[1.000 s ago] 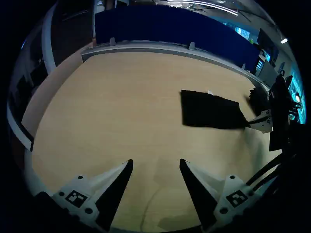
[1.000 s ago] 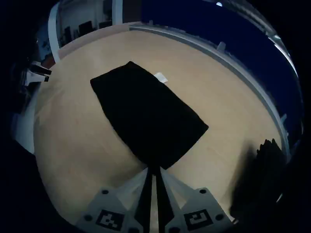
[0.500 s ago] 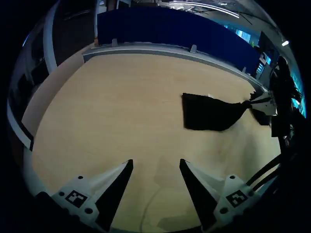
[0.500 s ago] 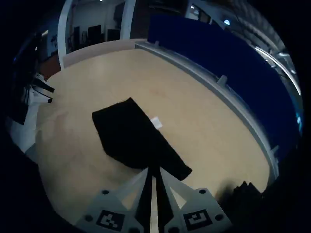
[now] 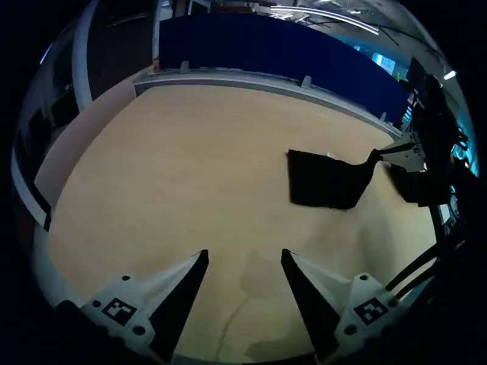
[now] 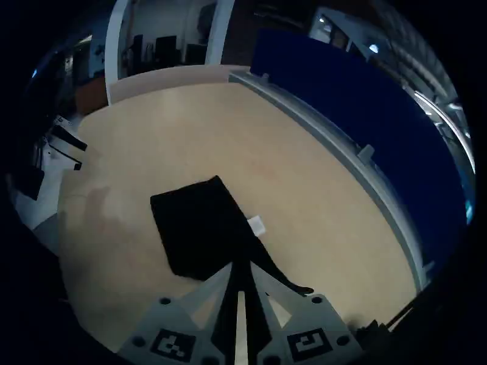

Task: Fold towel

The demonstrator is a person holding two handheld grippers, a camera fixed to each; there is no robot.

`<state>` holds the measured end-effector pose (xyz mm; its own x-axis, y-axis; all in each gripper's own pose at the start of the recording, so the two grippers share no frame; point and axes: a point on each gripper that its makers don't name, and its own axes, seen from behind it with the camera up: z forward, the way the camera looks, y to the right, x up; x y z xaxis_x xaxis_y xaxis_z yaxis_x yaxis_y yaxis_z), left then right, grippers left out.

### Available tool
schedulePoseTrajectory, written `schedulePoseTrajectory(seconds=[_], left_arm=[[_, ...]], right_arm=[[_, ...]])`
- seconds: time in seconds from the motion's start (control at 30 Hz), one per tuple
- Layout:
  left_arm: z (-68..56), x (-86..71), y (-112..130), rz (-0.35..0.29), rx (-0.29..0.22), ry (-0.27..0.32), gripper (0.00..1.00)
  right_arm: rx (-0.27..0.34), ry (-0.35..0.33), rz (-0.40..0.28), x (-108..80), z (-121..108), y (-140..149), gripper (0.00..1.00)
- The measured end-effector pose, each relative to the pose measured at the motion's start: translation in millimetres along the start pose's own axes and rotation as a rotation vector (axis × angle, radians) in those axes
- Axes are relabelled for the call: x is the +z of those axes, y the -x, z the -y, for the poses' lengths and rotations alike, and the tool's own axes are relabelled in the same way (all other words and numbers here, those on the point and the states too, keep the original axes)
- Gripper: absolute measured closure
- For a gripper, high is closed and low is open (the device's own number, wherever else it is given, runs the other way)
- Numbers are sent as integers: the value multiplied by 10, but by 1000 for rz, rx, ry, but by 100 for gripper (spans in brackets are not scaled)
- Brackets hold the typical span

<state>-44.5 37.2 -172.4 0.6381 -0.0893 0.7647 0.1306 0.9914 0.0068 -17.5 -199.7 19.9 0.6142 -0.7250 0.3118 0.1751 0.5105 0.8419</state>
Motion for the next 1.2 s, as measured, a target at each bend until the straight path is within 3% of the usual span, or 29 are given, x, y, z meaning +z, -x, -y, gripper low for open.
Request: schedulePoseTrajectory(seconds=[0.4, 0.8, 1.03, 1.2], left_arm=[[96, -58, 74, -20, -20, -15, 12], [93, -182, 214, -26, -82, -21, 12], [156, -218, 295, -23, -101, -36, 12], [195, -227, 336, -20, -114, -42, 12]], right_arm=[[-118, -81, -7, 394, 391, -491, 95], [-285, -200, 39, 874, 995, -710, 95], [-298, -263, 86, 1180, 1280, -577, 95], [-284, -275, 94, 1261, 1339, -524, 95]])
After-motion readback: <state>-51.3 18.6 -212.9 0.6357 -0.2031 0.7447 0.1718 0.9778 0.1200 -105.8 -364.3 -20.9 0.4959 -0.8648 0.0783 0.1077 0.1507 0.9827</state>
